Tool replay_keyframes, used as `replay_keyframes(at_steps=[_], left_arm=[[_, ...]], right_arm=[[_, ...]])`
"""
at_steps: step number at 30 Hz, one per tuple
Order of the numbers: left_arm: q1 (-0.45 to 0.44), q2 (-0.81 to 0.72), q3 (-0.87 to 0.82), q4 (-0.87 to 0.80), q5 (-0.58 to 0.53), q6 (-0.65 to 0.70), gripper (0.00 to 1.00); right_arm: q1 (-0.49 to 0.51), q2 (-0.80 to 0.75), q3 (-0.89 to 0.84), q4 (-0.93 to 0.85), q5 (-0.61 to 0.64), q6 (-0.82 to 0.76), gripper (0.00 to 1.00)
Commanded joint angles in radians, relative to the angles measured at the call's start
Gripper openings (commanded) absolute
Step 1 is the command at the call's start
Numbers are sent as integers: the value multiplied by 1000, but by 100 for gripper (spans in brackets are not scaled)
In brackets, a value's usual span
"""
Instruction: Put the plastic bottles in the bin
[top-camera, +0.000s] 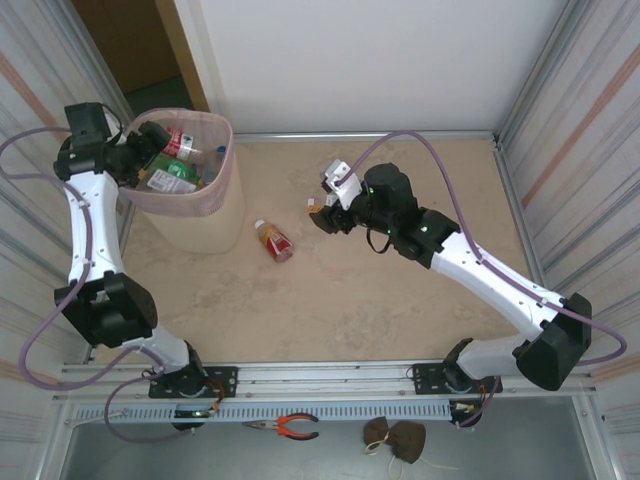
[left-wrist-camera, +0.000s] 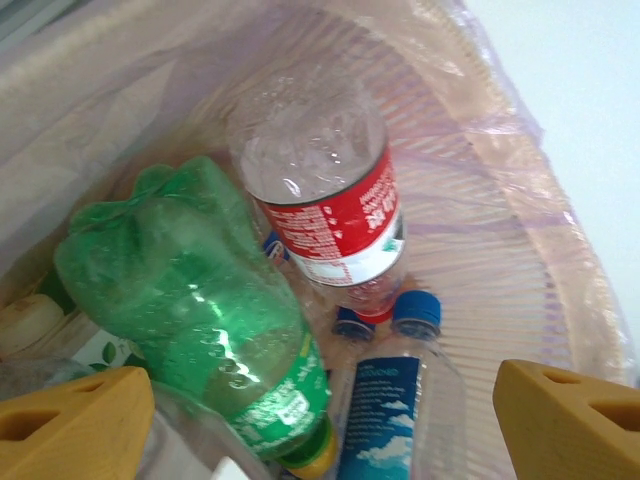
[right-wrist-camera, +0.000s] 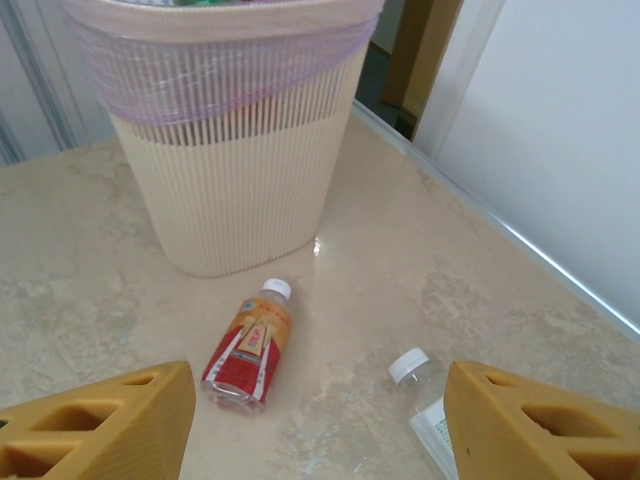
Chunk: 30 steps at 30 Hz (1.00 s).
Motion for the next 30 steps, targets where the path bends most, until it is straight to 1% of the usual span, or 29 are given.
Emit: replay_keyframes(at_steps=[1, 5, 12, 16, 18, 20, 25, 30], left_arm=[[1, -27, 66, -29, 36, 18, 88], [1, -70, 76, -16, 26, 23, 88], [1, -157, 27, 13, 46, 28, 87], [2, -213, -34, 47, 67, 8, 86], [0, -244, -78, 76, 88, -12, 86], [2, -272, -117, 112, 119, -13, 86], [3, -371, -248, 226, 149, -9, 86], [3, -462, -370, 373, 235, -13, 88]], right_arm=[[-40, -1, 6, -28, -16, 57, 66], [-96, 29, 19, -61, -56, 84, 67], [-198, 117, 48, -140, -101, 27, 67], [-208, 170, 53, -131, -133, 34, 67], [-200, 205, 56, -112, -168, 62, 66], [-178, 240, 57, -86, -178, 95, 66], [-89, 348, 83, -32, -163, 143, 66], [-10, 464, 136, 6, -143, 177, 67]])
